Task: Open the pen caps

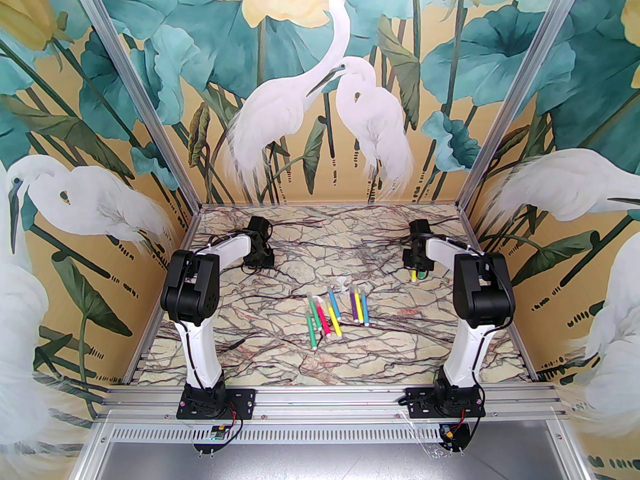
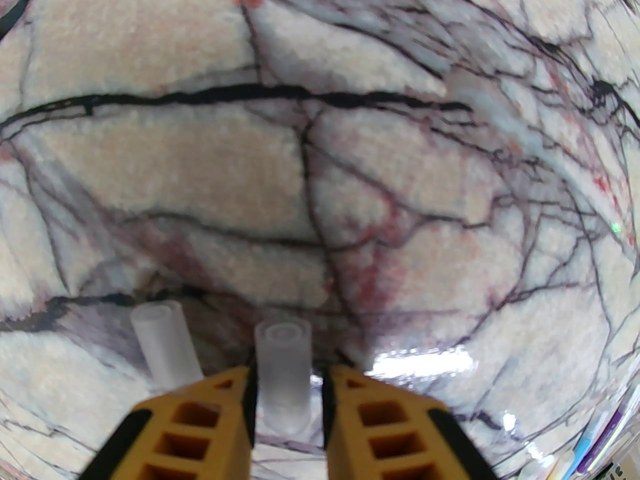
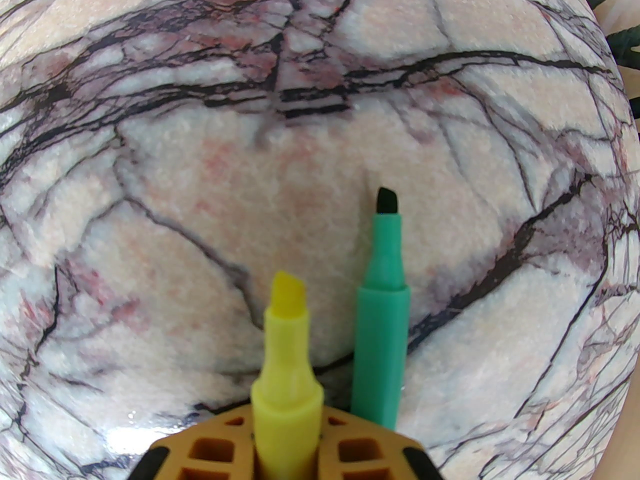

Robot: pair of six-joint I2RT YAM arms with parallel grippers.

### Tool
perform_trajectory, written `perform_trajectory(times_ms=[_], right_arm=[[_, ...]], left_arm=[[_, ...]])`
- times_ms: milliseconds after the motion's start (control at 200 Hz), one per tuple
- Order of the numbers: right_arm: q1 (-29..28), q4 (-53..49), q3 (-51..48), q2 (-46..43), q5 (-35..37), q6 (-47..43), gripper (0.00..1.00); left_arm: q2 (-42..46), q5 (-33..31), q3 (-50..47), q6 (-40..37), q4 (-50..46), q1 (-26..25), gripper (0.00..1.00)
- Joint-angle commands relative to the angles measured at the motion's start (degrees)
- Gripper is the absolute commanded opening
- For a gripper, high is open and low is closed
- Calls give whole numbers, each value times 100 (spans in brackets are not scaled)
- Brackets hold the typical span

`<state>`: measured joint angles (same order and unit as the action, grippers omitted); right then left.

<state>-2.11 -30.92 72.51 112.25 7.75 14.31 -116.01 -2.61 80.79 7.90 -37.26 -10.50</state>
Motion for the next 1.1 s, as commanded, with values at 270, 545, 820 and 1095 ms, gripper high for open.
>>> perform_trajectory(times_ms=[270,545,820,1095], right_arm=[[35,-226,61,-245,161,-81,26],[-24,-296,-25,-660,17,-68,31],[-357,-503,-299,-1480,-304,-132,43],[-1010,-871,-702,-2134,-784,-34,49]], left_arm=[[488,294,-234,-152,144,22,37],[1254,444,-710,-289,605,23,49],[2158,925,-1540,-257,1592,22,65],[2816,1389,-2480,-198,2744,22,72]])
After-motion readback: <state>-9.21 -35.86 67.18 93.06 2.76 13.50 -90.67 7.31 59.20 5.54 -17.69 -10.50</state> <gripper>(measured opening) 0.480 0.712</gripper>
